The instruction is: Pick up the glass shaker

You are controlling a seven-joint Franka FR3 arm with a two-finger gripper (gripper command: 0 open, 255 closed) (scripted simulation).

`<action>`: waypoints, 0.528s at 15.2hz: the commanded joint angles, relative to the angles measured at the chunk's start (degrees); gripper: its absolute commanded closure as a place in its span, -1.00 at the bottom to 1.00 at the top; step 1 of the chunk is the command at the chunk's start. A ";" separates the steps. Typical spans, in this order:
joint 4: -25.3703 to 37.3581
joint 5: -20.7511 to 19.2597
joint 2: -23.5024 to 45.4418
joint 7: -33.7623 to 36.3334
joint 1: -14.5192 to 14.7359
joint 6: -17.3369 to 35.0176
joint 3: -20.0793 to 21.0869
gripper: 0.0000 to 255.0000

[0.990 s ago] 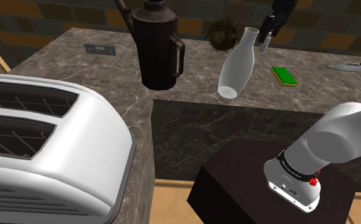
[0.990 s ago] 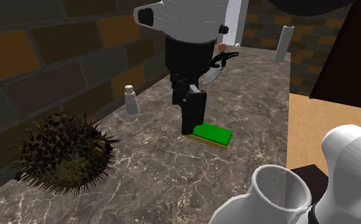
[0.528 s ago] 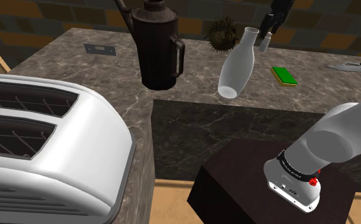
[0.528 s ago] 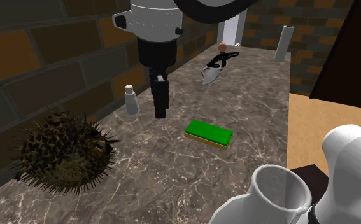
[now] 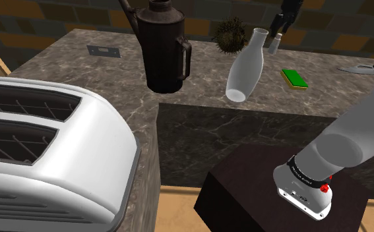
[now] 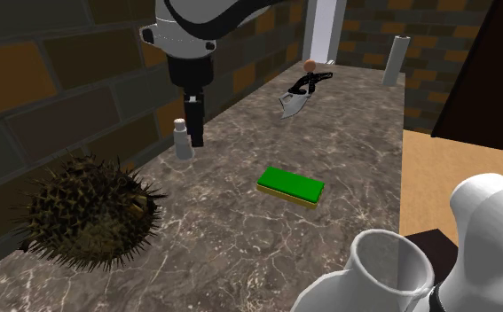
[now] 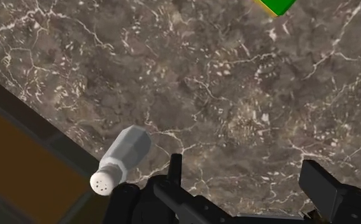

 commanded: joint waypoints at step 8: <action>24.39 12.57 23.16 -11.51 -9.34 -4.45 -3.38 -1.00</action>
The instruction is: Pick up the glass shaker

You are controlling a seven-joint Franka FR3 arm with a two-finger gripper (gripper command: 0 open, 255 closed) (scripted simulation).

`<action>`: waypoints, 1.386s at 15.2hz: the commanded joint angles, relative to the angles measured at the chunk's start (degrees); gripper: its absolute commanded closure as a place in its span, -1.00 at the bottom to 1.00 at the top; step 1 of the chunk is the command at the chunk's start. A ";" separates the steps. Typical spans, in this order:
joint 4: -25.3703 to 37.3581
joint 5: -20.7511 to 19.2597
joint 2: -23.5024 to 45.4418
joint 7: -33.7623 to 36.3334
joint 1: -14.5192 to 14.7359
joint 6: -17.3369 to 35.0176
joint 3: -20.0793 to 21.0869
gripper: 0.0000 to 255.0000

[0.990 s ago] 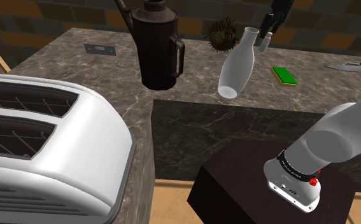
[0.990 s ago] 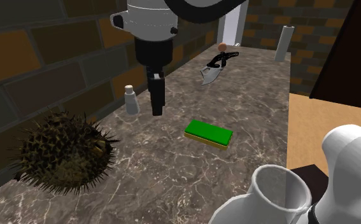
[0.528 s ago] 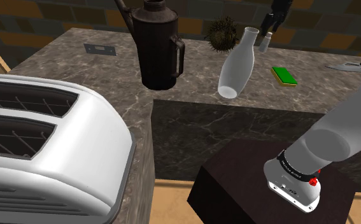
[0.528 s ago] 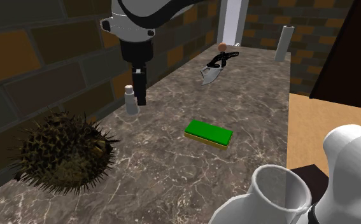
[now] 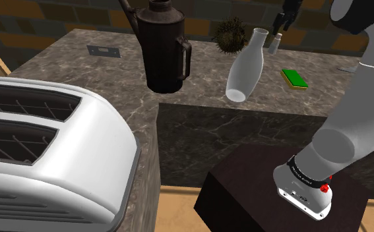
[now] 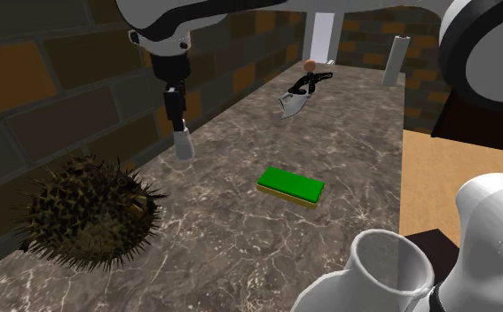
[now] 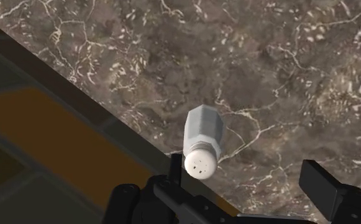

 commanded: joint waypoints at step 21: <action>1.99 3.32 6.53 -2.23 -3.04 3.61 0.48 1.00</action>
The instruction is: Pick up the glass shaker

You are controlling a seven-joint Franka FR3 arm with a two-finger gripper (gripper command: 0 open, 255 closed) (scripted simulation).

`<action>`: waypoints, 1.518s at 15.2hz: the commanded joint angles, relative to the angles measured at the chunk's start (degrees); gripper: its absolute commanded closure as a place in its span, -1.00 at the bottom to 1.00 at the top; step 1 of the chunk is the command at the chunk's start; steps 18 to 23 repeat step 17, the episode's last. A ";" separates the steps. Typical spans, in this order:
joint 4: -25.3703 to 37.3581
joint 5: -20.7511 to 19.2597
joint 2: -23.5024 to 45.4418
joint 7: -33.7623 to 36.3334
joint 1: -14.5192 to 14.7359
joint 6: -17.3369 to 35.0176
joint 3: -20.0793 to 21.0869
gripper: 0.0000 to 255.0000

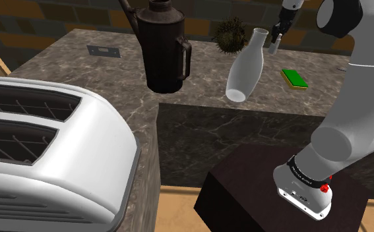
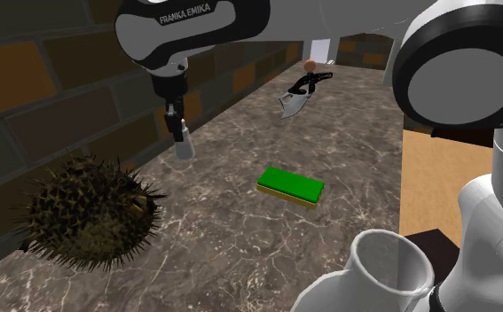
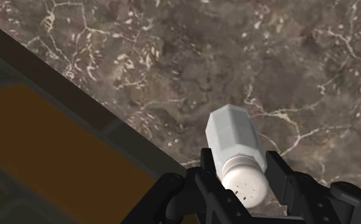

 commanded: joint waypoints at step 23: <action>14.14 0.57 1.52 -0.12 -2.31 -12.59 -0.17 1.00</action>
